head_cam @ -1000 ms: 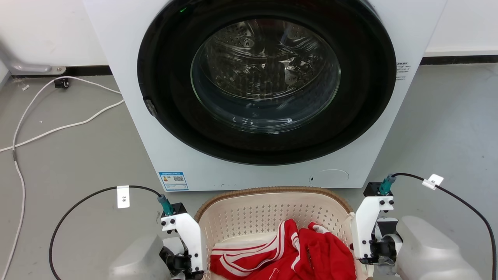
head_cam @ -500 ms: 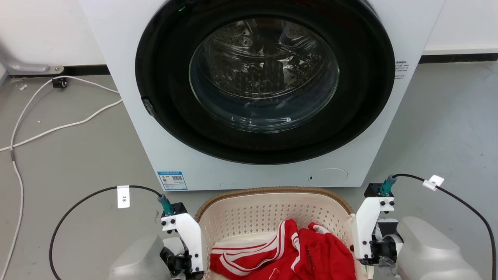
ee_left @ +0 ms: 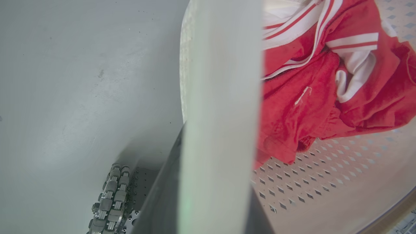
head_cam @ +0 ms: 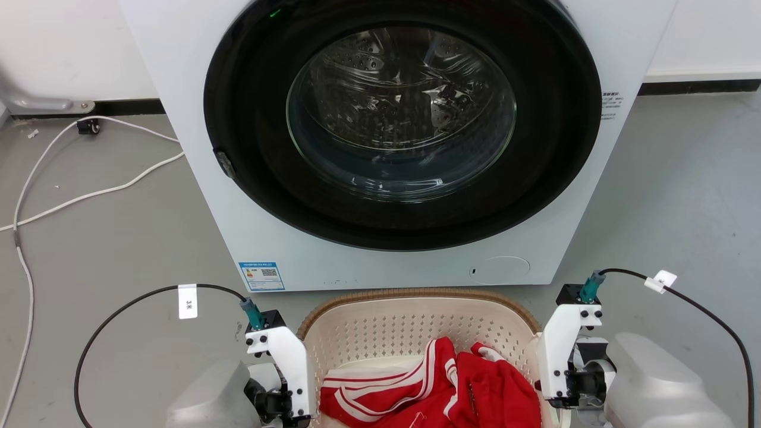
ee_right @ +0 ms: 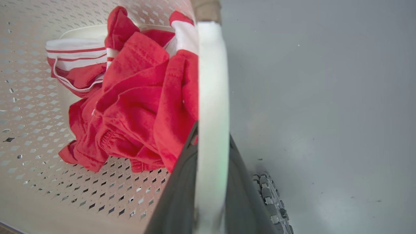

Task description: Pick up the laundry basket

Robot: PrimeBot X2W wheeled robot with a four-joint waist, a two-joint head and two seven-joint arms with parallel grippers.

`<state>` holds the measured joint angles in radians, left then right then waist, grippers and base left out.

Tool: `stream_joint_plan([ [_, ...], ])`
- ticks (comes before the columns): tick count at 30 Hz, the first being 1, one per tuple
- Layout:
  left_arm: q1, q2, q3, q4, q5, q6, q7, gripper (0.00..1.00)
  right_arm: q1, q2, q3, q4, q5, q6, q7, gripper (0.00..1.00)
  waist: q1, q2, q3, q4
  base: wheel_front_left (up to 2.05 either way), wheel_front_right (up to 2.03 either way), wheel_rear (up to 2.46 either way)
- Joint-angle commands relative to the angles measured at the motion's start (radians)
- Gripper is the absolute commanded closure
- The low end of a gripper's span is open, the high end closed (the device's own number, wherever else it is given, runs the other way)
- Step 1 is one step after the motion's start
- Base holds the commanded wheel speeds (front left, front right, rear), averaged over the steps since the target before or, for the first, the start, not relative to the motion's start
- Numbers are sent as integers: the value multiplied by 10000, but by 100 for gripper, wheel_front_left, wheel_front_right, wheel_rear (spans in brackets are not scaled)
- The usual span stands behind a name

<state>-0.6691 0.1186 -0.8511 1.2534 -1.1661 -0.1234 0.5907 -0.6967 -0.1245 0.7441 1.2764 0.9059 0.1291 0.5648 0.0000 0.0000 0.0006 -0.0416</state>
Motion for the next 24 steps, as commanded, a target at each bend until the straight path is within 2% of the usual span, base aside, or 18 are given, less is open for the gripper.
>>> stream_joint_plan([
  [1,-10,-91,21,-81,-119,-129,-43,100,15,96,24,16,43,28,70,100,0,0,1,0,0,0,0],
  [24,46,-64,-99,-118,-312,-127,-113,100,-68,111,60,98,104,29,121,100,0,0,36,-23,0,0,0],
])
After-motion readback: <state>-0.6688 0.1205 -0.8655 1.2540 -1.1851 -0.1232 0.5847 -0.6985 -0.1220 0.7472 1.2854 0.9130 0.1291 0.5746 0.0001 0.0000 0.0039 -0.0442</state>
